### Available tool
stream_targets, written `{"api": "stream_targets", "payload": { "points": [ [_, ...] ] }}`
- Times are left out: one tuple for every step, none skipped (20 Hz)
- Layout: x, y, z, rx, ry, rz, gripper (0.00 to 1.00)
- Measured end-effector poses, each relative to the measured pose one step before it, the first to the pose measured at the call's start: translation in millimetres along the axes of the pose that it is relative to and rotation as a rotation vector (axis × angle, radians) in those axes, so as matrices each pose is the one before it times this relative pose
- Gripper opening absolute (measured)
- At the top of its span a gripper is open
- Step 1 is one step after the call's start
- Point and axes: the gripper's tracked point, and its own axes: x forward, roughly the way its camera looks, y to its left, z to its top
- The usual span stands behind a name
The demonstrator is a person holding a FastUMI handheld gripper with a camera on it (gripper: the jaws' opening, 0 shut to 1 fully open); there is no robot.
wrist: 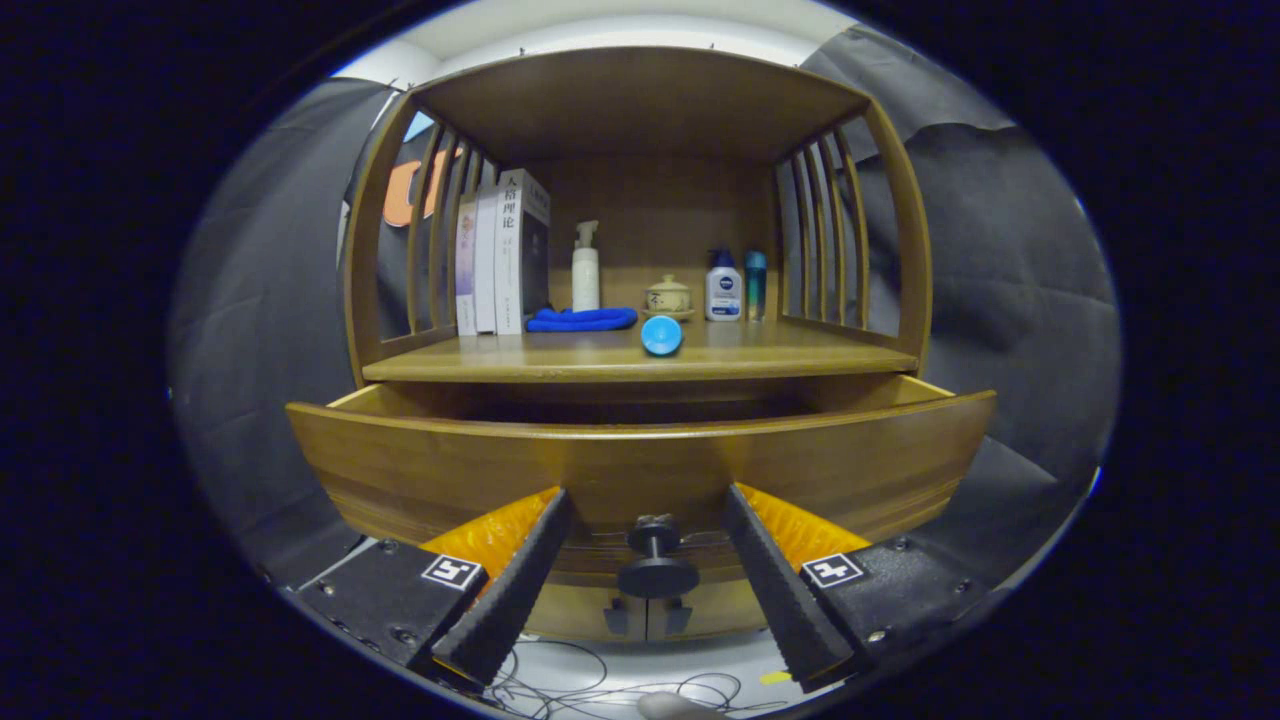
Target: Pull open the drawer, take out the items inside it, and place them on the countertop above the cabinet.
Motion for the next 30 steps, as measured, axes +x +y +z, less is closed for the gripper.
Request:
{"api": "stream_targets", "payload": {
  "points": [
    [4.68, 0.52, 1.64, -0.00233, 0.00077, -0.00062, 1.00],
    [1.01, -0.28, -0.59, -0.00553, 0.00389, -0.00056, 1.00],
    [-0.56, -0.51, 0.46, 0.00159, -0.00054, 0.00031, 1.00],
    [-0.64, 1.14, 0.85, 0.00373, -0.00073, 0.00122, 1.00],
    [1.12, 0.74, 0.61, 0.00209, 0.00466, -0.00009, 1.00],
    [2.24, -0.30, 0.57, -0.00378, -0.00296, -0.00102, 1.00],
    [0.69, -0.29, 0.83, -0.00213, 0.00014, -0.00026, 1.00],
    [2.70, 0.68, -1.27, 0.00101, 0.00168, 0.00042, 1.00],
    [-0.09, 0.07, 0.66, 0.00128, -0.00226, 0.00043, 1.00],
    [0.24, 0.59, 0.86, -0.00161, 0.00039, -0.00013, 1.00],
    [0.21, -0.23, 0.17, -0.00448, 0.00223, -0.00022, 1.00],
    [-0.53, -0.07, 0.59, 0.00117, -0.00028, 0.00006, 1.00],
    [-0.27, 0.71, -0.11, 0.00357, 0.00240, 0.00042, 1.00],
    [1.07, -0.09, 0.17, 0.00029, -0.00017, -0.00078, 1.00],
    [0.09, -0.26, 0.03, -0.00193, -0.00365, -0.00094, 1.00],
    [1.63, -0.23, -0.26, -0.00310, -0.00659, -0.00218, 1.00],
    [1.04, -0.56, 0.45, -0.00525, -0.01221, 0.00028, 1.00],
    [0.02, -0.61, -0.58, -0.00993, 0.00102, -0.00042, 1.00],
    [-1.92, 0.36, -0.94, -0.00999, 0.00320, -0.00109, 1.00],
    [-3.87, 0.06, 2.60, -0.00281, -0.00991, 0.00334, 1.00],
    [2.96, -0.46, -1.89, -0.00988, -0.00105, 0.00344, 1.00],
    [0.51, 0.62, 1.42, 0.00182, -0.01539, 0.00123, 1.00],
    [0.70, 1.03, 0.44, 0.00001, -0.01261, 0.00093, 1.00],
    [1.80, -0.57, 0.40, 0.00000, -0.01424, -0.00006, 1.00],
    [-0.38, 2.05, 1.45, 0.01114, -0.01294, 0.00393, 1.00],
    [-0.72, 0.81, 0.75, 0.00083, -0.00228, -0.00026, 1.00],
    [0.49, -2.49, -0.92, -0.01412, 0.01406, -0.00164, 1.00],
    [-1.50, -1.04, -0.78, -0.01333, 0.01925, -0.00374, 0.99],
    [-1.23, 0.21, 0.10, -0.00734, 0.01444, -0.00355, 1.00],
    [-0.36, 0.58, 0.87, 0.00000, 0.01559, 0.00036, 1.00]
  ]
}}
